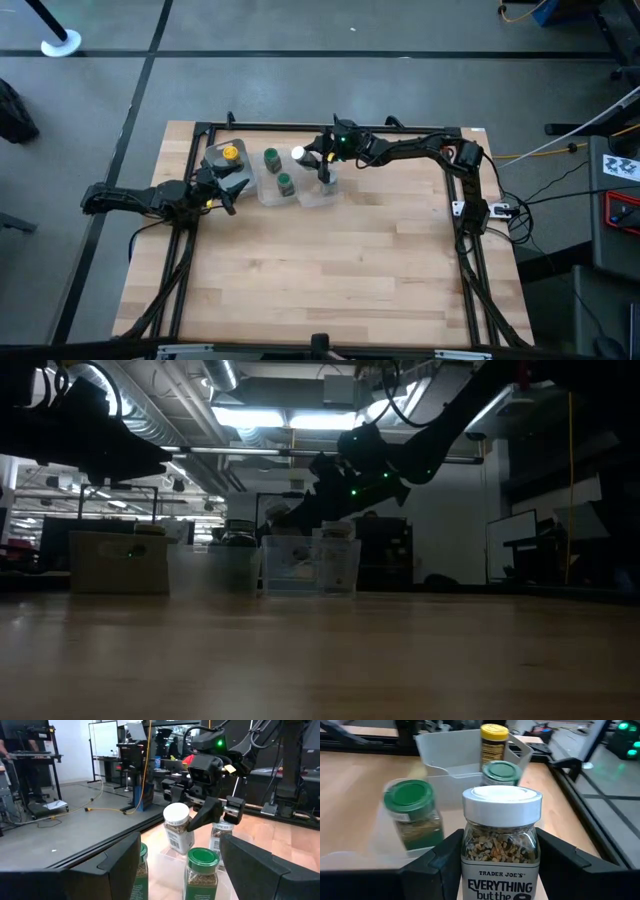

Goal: Sort spices by type
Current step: Put the white seasoning bottle into the right transparent bin

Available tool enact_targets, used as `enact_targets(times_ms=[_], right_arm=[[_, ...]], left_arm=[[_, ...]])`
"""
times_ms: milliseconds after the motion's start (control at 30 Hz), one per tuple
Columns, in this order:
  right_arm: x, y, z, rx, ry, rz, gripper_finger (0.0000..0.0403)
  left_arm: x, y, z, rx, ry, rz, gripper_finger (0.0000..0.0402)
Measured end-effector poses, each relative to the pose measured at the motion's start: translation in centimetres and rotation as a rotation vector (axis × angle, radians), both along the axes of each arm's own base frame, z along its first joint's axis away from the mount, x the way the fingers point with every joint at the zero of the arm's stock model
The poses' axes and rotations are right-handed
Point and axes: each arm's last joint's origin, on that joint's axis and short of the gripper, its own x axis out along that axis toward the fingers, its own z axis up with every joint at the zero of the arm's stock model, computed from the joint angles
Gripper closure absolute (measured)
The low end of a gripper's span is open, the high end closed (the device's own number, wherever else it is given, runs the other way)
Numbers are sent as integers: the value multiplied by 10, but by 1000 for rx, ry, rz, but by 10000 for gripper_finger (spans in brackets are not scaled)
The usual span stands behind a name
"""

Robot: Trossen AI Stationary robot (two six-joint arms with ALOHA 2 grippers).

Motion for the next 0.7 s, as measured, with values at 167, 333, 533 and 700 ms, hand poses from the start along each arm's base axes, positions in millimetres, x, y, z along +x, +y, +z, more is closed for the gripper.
enact_targets(times_ms=[167, 333, 533, 700], right_arm=[[-1, -2, -1, -16, 33, -83, 194], [-2, -2, -2, -8, 51, -89, 193], [-2, -2, -2, -8, 52, -90, 193], [-2, -2, -3, -8, 54, -90, 193]], left_arm=[[0, 0, 0, 0, -1, 1, 147], [0, 0, 0, 7, 4, 0, 147], [0, 0, 0, 12, 7, 1, 147], [0, 0, 0, 13, 7, 1, 147]])
